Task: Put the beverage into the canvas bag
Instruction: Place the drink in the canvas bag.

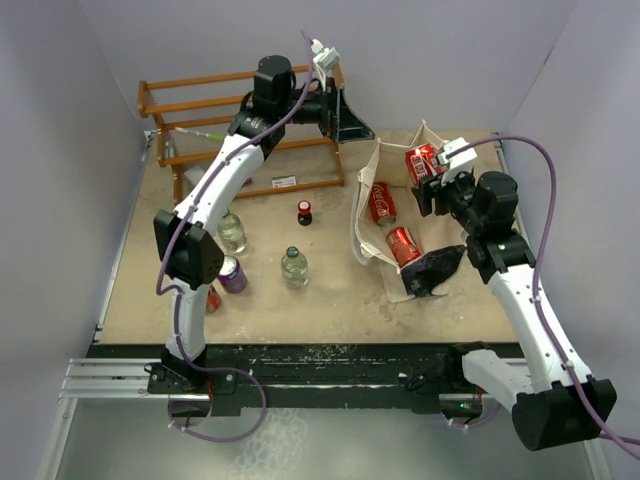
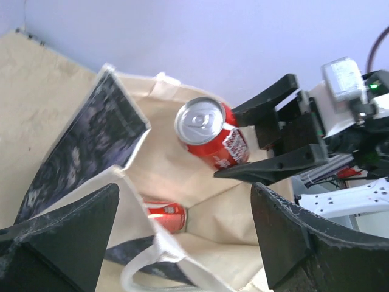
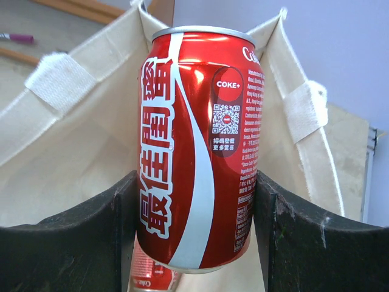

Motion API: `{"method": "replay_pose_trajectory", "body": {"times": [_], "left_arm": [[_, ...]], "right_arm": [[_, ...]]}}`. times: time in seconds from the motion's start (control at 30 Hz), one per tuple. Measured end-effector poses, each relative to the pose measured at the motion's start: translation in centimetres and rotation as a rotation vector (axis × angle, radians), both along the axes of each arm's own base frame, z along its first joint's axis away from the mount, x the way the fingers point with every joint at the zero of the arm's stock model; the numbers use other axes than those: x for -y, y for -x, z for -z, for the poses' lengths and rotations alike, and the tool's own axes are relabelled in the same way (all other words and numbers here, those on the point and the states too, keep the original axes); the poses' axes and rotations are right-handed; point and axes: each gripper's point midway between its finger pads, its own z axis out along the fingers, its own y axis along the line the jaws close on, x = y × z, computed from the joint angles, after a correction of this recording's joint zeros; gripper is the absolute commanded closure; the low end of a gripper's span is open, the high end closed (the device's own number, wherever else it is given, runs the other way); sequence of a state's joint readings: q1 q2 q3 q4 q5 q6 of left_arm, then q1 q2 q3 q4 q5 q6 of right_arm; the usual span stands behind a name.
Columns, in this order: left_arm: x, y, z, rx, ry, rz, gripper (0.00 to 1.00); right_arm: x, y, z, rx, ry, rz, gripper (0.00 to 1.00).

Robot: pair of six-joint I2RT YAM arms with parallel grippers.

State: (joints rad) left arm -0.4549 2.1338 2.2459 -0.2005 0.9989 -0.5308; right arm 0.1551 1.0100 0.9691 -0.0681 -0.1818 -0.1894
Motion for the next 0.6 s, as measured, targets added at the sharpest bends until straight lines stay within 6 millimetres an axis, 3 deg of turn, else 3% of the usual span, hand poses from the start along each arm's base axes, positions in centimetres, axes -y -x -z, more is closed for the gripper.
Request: {"method": "replay_pose_trajectory", "body": {"times": [0.13, 0.27, 0.43, 0.6], "left_arm": [[0.5, 2.3, -4.1, 0.080, 0.047, 0.027, 0.04], [2.3, 5.2, -6.5, 0.129, 0.076, 0.077, 0.00], [5.1, 8.2, -6.9, 0.132, 0.087, 0.145, 0.01], [6.6, 8.6, -6.0, 0.093, 0.077, 0.145, 0.01]], "right_arm": [[-0.3, 0.4, -1.9, 0.064, -0.023, -0.019, 1.00], [-0.8, 0.7, -3.2, 0.102, -0.049, -0.041, 1.00], [-1.5, 1.2, -4.1, 0.127, -0.066, -0.077, 1.00], [-2.1, 2.1, -5.0, 0.152, -0.072, -0.112, 1.00]]}}
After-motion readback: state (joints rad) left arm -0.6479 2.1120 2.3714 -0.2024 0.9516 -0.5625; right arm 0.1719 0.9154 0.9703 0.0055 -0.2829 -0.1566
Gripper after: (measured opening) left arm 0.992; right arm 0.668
